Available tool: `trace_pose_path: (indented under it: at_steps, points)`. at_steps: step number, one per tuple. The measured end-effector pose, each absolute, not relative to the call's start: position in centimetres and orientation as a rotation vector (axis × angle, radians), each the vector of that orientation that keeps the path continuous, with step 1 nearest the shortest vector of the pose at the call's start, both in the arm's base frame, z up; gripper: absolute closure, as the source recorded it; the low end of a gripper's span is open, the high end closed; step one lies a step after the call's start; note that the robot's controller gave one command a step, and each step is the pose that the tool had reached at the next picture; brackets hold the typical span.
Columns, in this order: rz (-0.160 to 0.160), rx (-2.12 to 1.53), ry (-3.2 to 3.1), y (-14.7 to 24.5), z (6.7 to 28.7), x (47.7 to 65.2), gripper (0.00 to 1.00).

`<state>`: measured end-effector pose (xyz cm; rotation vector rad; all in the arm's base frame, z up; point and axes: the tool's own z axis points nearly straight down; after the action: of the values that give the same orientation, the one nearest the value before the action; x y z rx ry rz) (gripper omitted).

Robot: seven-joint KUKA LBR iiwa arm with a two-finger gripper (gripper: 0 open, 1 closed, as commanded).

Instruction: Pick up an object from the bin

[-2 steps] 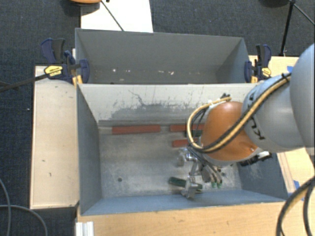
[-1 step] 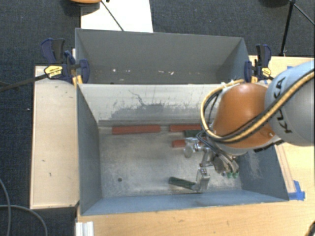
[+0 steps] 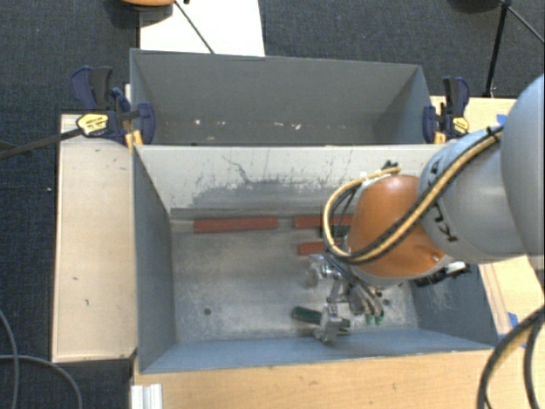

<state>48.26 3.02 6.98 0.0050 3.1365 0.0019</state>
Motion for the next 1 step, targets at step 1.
trace_pose_path:
  at_steps: [1]
  points:
    - [0.003,-0.248,3.119,2.33,7.22,48.3,0.0]
